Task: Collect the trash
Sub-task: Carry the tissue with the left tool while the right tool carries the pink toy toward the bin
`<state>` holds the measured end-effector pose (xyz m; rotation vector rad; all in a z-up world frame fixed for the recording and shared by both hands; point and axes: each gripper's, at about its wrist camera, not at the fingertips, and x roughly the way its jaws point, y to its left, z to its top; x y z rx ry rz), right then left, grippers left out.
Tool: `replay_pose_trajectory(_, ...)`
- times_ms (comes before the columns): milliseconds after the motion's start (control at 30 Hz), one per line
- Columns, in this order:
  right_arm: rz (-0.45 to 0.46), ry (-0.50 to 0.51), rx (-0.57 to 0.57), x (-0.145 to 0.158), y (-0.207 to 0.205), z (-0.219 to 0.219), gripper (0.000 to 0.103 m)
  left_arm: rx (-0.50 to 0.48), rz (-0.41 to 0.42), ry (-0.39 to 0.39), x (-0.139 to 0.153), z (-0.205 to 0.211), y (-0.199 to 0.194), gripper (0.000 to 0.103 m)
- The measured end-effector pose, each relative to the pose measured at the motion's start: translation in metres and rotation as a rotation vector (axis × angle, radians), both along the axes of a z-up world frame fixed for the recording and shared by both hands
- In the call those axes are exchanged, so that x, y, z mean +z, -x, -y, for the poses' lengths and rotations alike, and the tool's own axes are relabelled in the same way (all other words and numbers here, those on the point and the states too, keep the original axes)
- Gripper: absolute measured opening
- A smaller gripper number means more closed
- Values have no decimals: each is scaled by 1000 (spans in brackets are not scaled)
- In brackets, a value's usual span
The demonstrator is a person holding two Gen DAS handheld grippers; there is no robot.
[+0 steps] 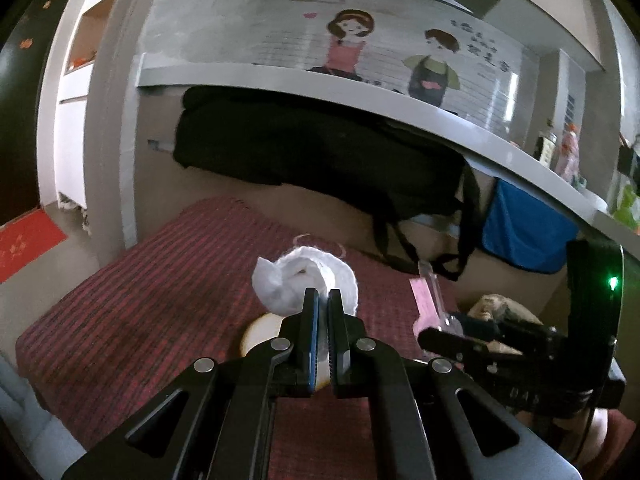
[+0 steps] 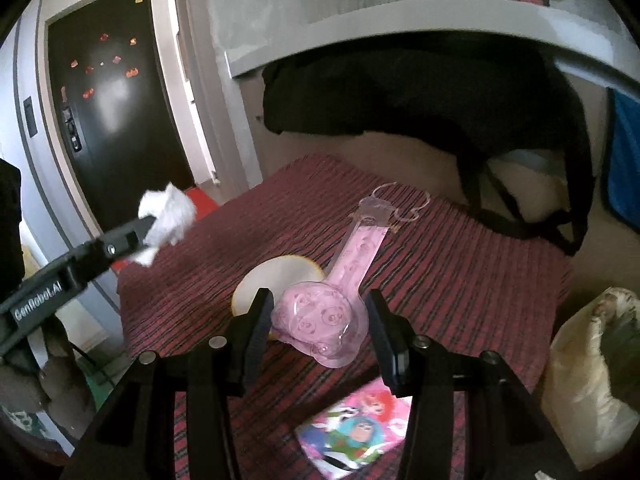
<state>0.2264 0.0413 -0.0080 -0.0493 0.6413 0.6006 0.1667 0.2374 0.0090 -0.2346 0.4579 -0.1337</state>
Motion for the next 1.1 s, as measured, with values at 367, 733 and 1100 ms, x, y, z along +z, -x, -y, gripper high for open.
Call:
replay_pose_trajectory(367, 86, -53, -40, 26, 11, 55, 44, -84, 22, -56, 21, 64, -4, 4)
replay_pose_trajectory(733, 171, -70, -199, 46, 28, 157, 44, -216, 41, -78, 31, 159, -23, 4)
replay_pose_trajectory(1100, 213, -56, -413, 39, 31, 275, 44, -406, 13, -119, 15, 283, -58, 4)
